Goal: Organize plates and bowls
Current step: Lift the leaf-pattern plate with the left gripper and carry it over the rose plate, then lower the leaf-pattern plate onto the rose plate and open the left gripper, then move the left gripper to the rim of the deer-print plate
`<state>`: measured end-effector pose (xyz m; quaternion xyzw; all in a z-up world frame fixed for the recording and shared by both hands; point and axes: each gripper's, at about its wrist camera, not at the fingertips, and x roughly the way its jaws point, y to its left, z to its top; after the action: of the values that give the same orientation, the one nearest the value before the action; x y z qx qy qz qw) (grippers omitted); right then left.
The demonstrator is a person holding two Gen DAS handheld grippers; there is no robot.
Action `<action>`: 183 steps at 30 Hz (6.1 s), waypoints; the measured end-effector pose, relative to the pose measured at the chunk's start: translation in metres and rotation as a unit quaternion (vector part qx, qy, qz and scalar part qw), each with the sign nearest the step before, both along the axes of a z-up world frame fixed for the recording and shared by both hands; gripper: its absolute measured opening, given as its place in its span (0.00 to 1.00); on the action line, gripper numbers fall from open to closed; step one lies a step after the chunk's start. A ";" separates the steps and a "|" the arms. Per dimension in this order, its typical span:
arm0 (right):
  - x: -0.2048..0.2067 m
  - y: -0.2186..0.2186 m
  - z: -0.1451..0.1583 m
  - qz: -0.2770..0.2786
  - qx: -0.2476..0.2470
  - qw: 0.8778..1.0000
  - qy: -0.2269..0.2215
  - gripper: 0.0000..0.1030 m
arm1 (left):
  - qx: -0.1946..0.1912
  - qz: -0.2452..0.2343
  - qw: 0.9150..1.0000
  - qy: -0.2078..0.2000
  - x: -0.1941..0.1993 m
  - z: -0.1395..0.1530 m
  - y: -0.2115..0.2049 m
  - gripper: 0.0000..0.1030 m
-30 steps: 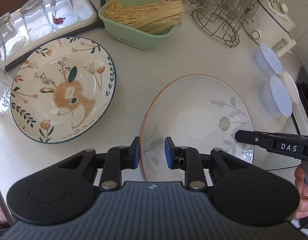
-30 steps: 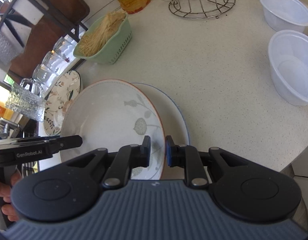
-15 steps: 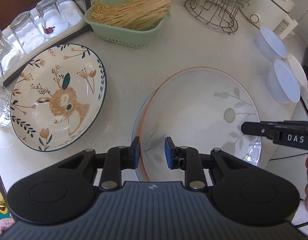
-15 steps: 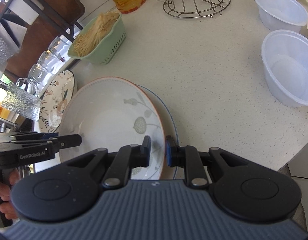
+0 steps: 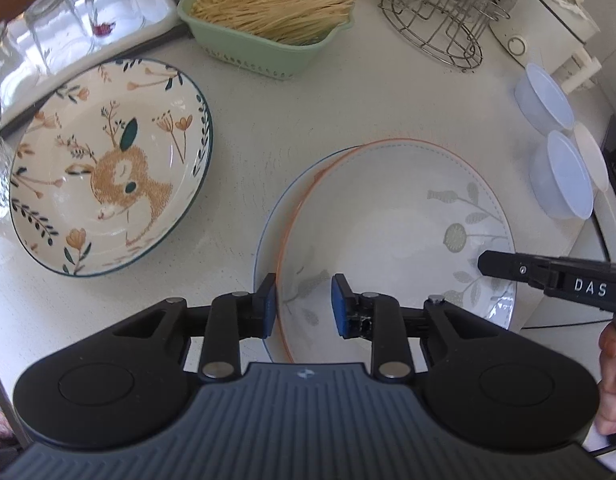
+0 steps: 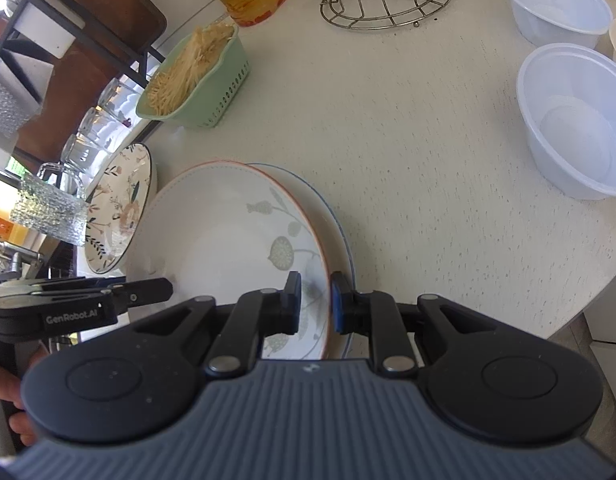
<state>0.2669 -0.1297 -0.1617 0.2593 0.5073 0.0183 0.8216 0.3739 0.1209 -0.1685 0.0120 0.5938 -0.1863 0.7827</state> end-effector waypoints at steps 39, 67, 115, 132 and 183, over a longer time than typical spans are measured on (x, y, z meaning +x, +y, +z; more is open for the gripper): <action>-0.003 0.013 0.000 -0.005 -0.028 1.000 -0.002 0.11 | -0.083 0.084 0.993 -0.005 -0.004 0.029 0.042 0.36; -0.054 0.051 0.095 -0.048 -0.107 0.982 -0.147 0.10 | -0.081 0.041 0.988 -0.124 -0.065 0.099 0.067 0.36; -0.160 -0.005 0.143 0.148 -0.105 0.950 -0.255 0.10 | -0.020 0.159 0.966 -0.203 -0.233 0.158 -0.032 0.43; -0.140 0.002 0.119 0.154 -0.089 0.950 -0.257 0.10 | 0.012 0.172 0.971 -0.163 -0.208 0.130 -0.025 0.50; 0.135 0.159 0.031 0.188 -0.080 0.970 -0.130 0.34 | -0.027 0.303 0.950 -0.077 0.025 0.001 0.197 0.51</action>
<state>0.4024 0.0291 -0.1309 0.0881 0.4359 0.1651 0.8803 0.3988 0.3181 -0.1677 -0.1752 0.5019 0.0445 0.8458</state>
